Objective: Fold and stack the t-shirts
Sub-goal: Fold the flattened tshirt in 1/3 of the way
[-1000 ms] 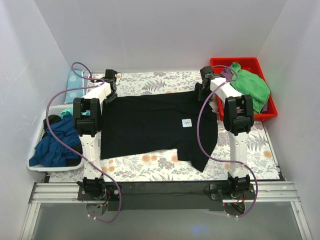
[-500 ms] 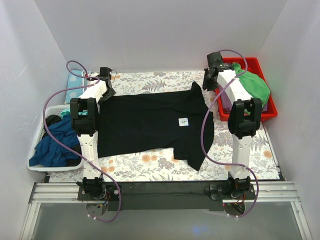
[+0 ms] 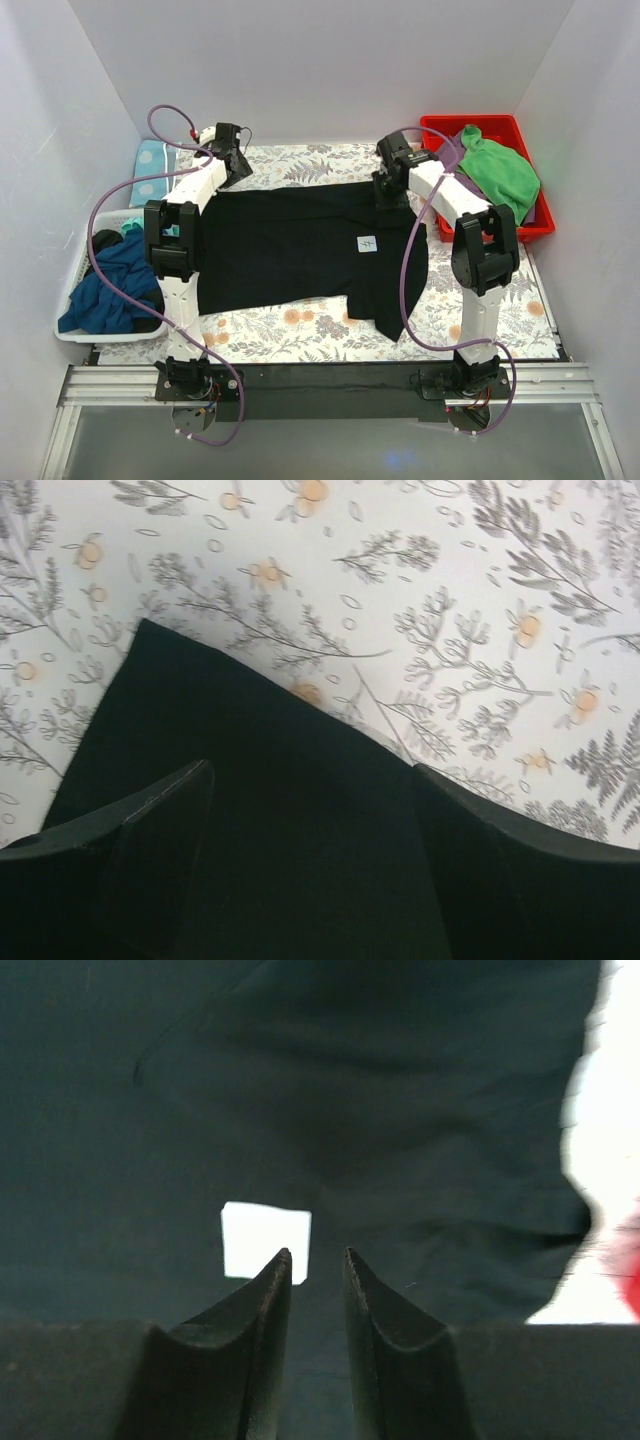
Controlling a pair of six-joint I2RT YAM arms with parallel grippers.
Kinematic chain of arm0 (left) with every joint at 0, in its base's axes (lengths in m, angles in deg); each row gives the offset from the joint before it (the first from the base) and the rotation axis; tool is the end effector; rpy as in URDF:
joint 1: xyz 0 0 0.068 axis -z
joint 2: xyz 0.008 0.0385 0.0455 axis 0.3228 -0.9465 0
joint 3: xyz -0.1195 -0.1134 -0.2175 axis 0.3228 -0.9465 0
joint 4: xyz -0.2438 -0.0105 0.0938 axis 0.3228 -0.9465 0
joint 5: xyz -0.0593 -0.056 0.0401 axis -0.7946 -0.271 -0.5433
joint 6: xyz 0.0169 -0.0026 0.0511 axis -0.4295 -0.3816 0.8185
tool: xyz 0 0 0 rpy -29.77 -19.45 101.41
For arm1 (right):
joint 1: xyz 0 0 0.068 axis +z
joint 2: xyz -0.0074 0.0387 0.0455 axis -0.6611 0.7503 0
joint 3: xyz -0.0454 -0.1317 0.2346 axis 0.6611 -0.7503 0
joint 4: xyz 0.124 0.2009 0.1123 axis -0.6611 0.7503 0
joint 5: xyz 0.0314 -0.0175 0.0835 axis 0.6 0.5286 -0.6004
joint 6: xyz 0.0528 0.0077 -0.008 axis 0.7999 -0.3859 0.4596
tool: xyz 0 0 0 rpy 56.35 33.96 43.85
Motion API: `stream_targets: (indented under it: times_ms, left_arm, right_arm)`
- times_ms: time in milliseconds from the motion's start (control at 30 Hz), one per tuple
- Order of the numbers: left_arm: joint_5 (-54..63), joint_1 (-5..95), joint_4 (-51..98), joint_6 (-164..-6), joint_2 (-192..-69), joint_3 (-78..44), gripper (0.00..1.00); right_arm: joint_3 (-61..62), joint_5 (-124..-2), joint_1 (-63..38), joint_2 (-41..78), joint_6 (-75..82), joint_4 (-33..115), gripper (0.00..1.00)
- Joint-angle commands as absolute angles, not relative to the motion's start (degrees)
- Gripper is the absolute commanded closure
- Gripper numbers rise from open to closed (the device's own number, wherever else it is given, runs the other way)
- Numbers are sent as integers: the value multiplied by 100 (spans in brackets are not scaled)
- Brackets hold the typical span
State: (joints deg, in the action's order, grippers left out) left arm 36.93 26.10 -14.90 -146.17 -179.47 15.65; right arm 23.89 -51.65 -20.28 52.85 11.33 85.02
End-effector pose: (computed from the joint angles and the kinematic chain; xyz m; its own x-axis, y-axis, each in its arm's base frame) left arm 0.4765 -0.0462 0.2195 -0.1384 -0.8608 -0.4898 -0.8165 0.3791 -0.4355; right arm 0.4104 0.1562 0.2450 -0.8734 -0.0621 -0.4831 -0.1129 0.9906 0.0769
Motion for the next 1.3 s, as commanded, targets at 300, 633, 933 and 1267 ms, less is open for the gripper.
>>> stream_targets:
  times_ms: [300, 633, 933, 1267]
  left_arm:
    - [3369, 2692, -1313, -14632, -17411, 941, 21]
    - [3316, 2692, -1304, -14544, -17376, 887, 21]
    - [3333, 2692, -1286, -14483, -17403, 914, 21]
    - [3333, 2692, -1286, -14456, -17429, 931, 21]
  right_arm:
    - [1594, -5396, -1747, 5120, 1032, 7928, 66]
    - [1779, -5448, -1976, 5674, 1058, 7382, 62]
    - [1244, -5404, -1994, 5297, 1067, 7171, 57]
    - [1409, -5589, -1994, 5533, 1094, 6820, 58]
